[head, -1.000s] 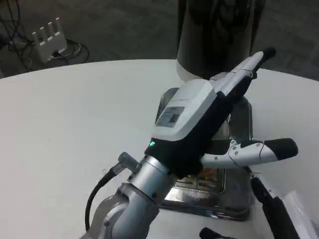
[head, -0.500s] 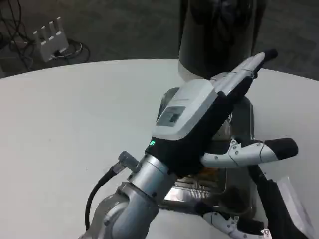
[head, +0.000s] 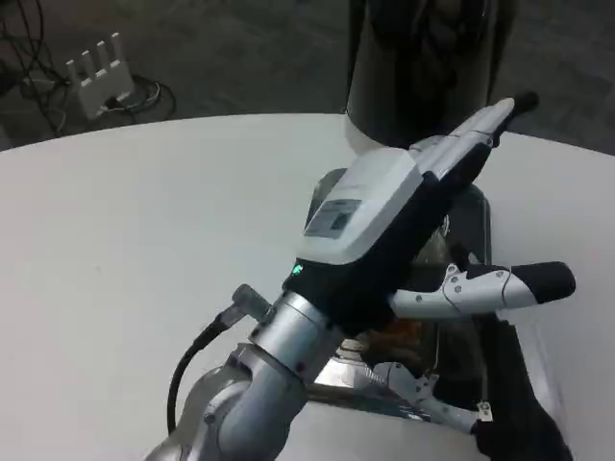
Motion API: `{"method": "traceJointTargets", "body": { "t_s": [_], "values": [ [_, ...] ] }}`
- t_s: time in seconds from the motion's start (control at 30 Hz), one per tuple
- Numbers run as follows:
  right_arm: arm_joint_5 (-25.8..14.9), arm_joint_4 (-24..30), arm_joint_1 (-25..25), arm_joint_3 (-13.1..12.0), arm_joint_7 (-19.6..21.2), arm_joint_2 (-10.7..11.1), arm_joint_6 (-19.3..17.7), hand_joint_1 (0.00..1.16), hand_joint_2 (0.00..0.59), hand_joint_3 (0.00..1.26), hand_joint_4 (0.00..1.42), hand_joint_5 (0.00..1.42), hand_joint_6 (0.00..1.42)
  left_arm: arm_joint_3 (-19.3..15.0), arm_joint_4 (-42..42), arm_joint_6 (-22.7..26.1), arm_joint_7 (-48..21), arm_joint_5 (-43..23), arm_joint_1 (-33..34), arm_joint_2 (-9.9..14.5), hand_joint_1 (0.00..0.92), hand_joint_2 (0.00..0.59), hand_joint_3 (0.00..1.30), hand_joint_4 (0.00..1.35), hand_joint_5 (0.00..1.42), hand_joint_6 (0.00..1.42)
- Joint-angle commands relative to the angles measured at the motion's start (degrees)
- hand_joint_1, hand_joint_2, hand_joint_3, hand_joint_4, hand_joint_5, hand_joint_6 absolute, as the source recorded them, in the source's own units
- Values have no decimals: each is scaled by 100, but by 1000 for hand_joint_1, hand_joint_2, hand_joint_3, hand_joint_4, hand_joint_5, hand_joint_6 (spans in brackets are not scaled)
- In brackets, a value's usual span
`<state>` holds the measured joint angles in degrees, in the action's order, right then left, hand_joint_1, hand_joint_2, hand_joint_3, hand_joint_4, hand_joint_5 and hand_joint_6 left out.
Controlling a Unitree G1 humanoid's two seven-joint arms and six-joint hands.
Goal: Grasp the cup under the faucet to collect the drink, then remove the cup.
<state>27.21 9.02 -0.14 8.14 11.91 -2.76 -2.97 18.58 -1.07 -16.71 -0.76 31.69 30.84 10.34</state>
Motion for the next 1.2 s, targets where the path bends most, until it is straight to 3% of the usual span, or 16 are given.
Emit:
{"method": "traceJointTargets", "body": {
  "t_s": [0.03, 0.57, 0.87, 1.2],
  "values": [
    [-53, -323, -250, 54, 141, -69, 52, 847, 178, 71, 62, 121, 145, -12, 222, 117, -164, -13, -44, 79, 0, 73, 69, 65, 170, 138],
    [-322, -1199, -1140, -158, 387, 8, 44, 829, 187, 72, 74, 122, 160, -157, 411, 37, -153, -97, 134, 167, 0, 74, 64, 56, 170, 137],
    [-327, -1606, -1545, -78, 610, -180, 148, 827, 191, 72, 74, 130, 162, -239, 455, 40, -142, -160, 198, 233, 0, 74, 64, 56, 170, 137],
    [-352, -1728, -1748, -88, 687, -237, 266, 826, 192, 72, 81, 145, 172, -383, 328, 62, -155, -252, 128, 355, 0, 74, 64, 56, 170, 137]
  ]
}}
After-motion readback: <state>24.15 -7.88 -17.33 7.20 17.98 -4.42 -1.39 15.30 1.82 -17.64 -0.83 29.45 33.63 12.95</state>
